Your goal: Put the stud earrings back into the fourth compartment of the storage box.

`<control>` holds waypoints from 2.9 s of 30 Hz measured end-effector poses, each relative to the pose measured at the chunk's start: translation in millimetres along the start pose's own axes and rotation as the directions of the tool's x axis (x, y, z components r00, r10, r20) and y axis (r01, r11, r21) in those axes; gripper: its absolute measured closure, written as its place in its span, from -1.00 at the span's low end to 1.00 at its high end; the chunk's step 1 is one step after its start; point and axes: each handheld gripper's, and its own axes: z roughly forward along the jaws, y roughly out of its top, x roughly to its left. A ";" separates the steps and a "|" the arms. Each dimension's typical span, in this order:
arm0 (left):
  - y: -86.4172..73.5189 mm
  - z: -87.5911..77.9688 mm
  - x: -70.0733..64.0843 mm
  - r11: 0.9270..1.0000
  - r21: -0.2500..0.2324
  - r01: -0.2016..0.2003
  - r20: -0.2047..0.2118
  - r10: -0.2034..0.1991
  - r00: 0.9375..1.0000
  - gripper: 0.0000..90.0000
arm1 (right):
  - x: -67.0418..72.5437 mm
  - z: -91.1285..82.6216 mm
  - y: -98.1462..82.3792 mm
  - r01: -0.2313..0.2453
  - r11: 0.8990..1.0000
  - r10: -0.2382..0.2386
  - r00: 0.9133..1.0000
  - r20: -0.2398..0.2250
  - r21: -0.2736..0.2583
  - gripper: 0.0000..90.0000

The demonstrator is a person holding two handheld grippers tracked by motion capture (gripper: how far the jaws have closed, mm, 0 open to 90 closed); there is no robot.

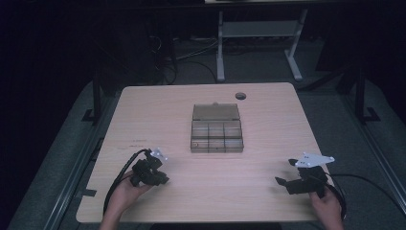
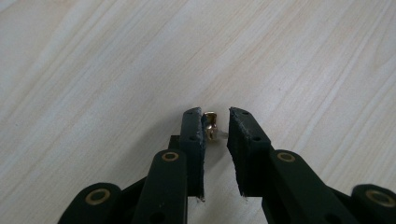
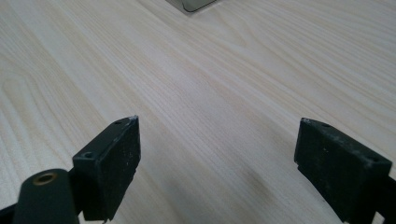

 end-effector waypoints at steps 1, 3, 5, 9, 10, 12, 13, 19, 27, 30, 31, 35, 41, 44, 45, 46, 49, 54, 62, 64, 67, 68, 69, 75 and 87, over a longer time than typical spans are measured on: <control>-0.1 0.2 0.2 1.000 0.003 -0.003 -0.001 0.003 1.000 0.73 | -0.1 -0.2 0.1 0.002 1.000 -0.002 1.000 0.002 0.001 -0.69; -0.1 0.4 0.2 1.000 0.003 -0.002 -0.002 0.002 1.000 0.76 | -0.2 -0.5 0.2 0.004 1.000 -0.004 1.000 0.002 0.001 -0.69; 0.2 1.0 0.6 1.000 0.005 0.000 -0.003 0.000 1.000 0.79 | -0.3 -0.6 0.2 0.004 1.000 -0.004 1.000 0.002 0.002 -0.69; 0.6 1.4 1.0 1.000 0.010 0.000 -0.010 0.000 1.000 0.83 | -0.3 -0.6 0.2 0.004 1.000 -0.004 1.000 0.002 0.001 -0.69; 0.5 1.6 0.9 1.000 0.010 0.003 -0.010 -0.003 1.000 0.83 | -0.3 -0.6 0.2 0.005 1.000 -0.005 1.000 0.002 0.001 -0.69; 0.4 1.2 1.0 1.000 0.011 0.004 -0.009 -0.004 1.000 0.84 | -0.5 -0.7 0.2 0.006 1.000 -0.006 1.000 0.002 0.000 -0.69; 0.3 1.2 1.1 1.000 0.009 0.005 -0.011 -0.005 1.000 0.84 | -0.5 -0.7 0.2 0.007 1.000 -0.007 1.000 0.002 -0.001 -0.69; 0.1 -0.9 2.1 1.000 0.001 0.004 -0.012 -0.004 1.000 0.86 | -0.4 -0.9 0.1 0.003 1.000 -0.003 1.000 0.001 -0.002 -0.69; 0.4 -2.7 2.7 1.000 0.000 0.002 -0.013 -0.002 1.000 0.87 | -0.3 -1.1 0.2 0.002 1.000 -0.002 1.000 0.002 -0.002 -0.69; 0.8 -3.4 2.2 1.000 -0.005 0.004 -0.013 -0.004 1.000 0.88 | -0.3 -1.0 0.2 0.003 1.000 -0.003 1.000 0.002 -0.002 -0.69; 1.4 -4.4 2.2 1.000 -0.010 0.004 -0.005 -0.004 1.000 0.88 | -0.3 -1.0 0.1 0.004 1.000 -0.004 1.000 0.002 -0.002 -0.69; 6.1 -6.7 1.0 1.000 -0.026 0.003 0.004 -0.002 1.000 0.88 | -0.5 -1.0 0.1 0.002 1.000 -0.002 1.000 0.004 -0.002 -0.69; 20.6 -7.7 -2.6 0.999 -0.046 -0.023 0.011 0.023 1.000 0.88 | -0.7 0.0 -0.3 0.002 1.000 -0.002 1.000 0.002 -0.001 -0.69; 28.8 -8.0 -4.5 0.998 -0.056 -0.038 0.011 0.039 0.999 0.88 | -0.9 -0.3 -0.3 -0.002 1.000 0.001 1.000 0.005 0.004 -0.69; 33.1 -9.3 -4.3 0.997 -0.057 -0.043 0.018 0.044 0.999 0.88 | -1.2 0.0 -0.5 0.000 1.000 0.000 1.000 0.009 0.007 -0.69; 33.1 -9.3 -4.3 0.997 -0.057 -0.043 0.018 0.044 0.999 0.88 | -0.6 0.2 -0.5 -0.008 1.000 0.008 1.000 0.010 0.007 -0.69; 42.6 -11.0 -2.2 0.996 -0.074 -0.049 0.034 0.052 0.998 0.88 | -1.0 0.2 -0.6 0.000 1.000 0.000 1.000 0.009 0.009 -0.69; 53.4 -11.3 2.3 0.995 -0.087 -0.038 0.061 0.044 0.997 0.88 | -0.1 -0.3 -0.6 -0.003 1.000 0.003 1.000 0.003 0.001 -0.69; 83.9 -17.1 2.6 0.992 -0.110 -0.066 0.066 0.074 0.995 0.88 | 0.8 0.8 -0.1 0.002 1.000 -0.002 1.000 -0.003 0.005 -0.69; 88.4 -16.6 2.3 0.991 -0.109 -0.072 0.069 0.080 0.994 0.88 | 0.6 0.8 -0.2 0.001 1.000 -0.001 1.000 -0.004 0.003 -0.69; 99.1 -12.9 5.5 0.992 -0.102 -0.068 0.079 0.077 0.994 0.88 | 0.7 0.5 -0.3 -0.006 1.000 0.006 1.000 -0.006 0.005 -0.69; 101.9 -12.3 6.1 0.992 -0.102 -0.070 0.082 0.078 0.994 0.88 | 0.9 0.6 -0.3 -0.008 1.000 0.008 1.000 -0.007 0.007 -0.69; 101.9 -12.3 6.1 0.992 -0.102 -0.070 0.082 0.078 0.994 0.88 | 0.9 0.6 -0.3 -0.008 1.000 0.008 1.000 -0.007 0.007 -0.69; 126.1 -9.5 5.8 0.992 -0.087 -0.088 0.074 0.094 0.993 0.88 | 1.1 1.0 0.0 -0.004 1.000 0.004 1.000 -0.012 0.005 -0.69; 155.9 3.9 11.8 0.996 -0.048 -0.075 0.062 0.078 0.995 0.88 | 0.7 0.3 -0.1 -0.002 1.000 0.002 1.000 -0.021 0.001 -0.69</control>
